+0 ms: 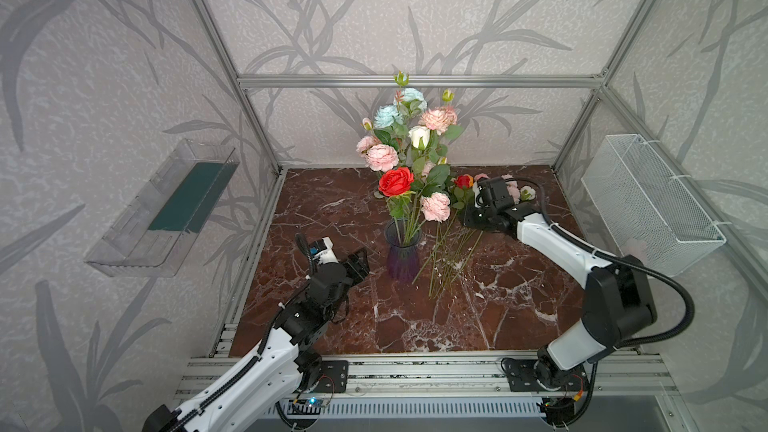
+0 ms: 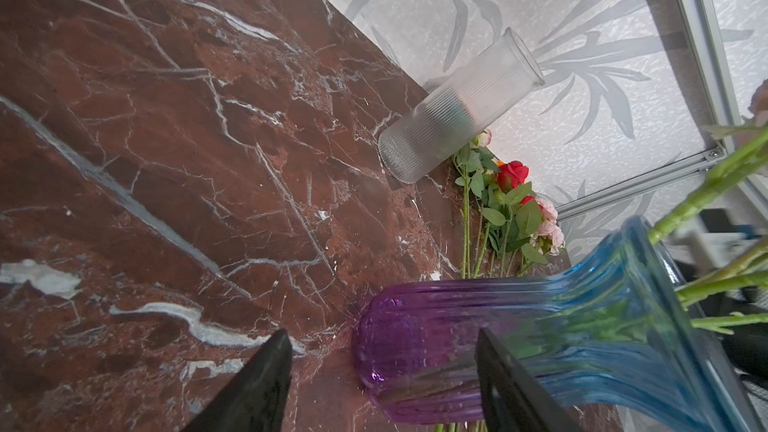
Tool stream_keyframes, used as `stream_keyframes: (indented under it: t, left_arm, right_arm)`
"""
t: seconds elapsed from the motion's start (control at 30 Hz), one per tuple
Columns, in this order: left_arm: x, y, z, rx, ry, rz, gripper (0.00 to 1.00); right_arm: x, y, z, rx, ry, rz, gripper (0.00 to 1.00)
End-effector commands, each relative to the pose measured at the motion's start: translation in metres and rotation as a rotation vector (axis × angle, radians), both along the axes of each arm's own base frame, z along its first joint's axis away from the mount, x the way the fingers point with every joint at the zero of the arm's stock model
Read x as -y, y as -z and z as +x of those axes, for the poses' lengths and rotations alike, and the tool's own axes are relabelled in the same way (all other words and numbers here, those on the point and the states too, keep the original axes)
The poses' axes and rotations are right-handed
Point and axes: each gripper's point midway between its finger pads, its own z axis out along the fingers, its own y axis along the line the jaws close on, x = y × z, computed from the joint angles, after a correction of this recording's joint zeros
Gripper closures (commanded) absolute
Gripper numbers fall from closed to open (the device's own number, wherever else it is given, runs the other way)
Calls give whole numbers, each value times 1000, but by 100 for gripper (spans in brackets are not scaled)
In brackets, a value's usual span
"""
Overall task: Arrange the flowers into the vase
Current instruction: 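Move the right gripper down and close it on another red rose stem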
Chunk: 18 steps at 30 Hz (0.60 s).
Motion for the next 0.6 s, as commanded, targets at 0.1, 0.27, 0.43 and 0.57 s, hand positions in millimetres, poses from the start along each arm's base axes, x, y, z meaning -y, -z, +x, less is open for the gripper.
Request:
stream_keyframes:
  t: [0.1,0.27,0.43,0.57]
  left_arm:
    - [-4,-9,-3,27,-27,-68,29]
    - [-3,-10,0,36,-28,-75,29]
    - [2,-15,4,41,-7,-63,29]
    - [4,-16,6,45,-2,-63,29]
  right_arm:
    - [14,14,55,-14,115,-101,63]
    - [25,36,77,-59,165,-225,62]
    - [44,54,90,-106,212,-298,62]
    - [47,69,95,-184,201,-301,62]
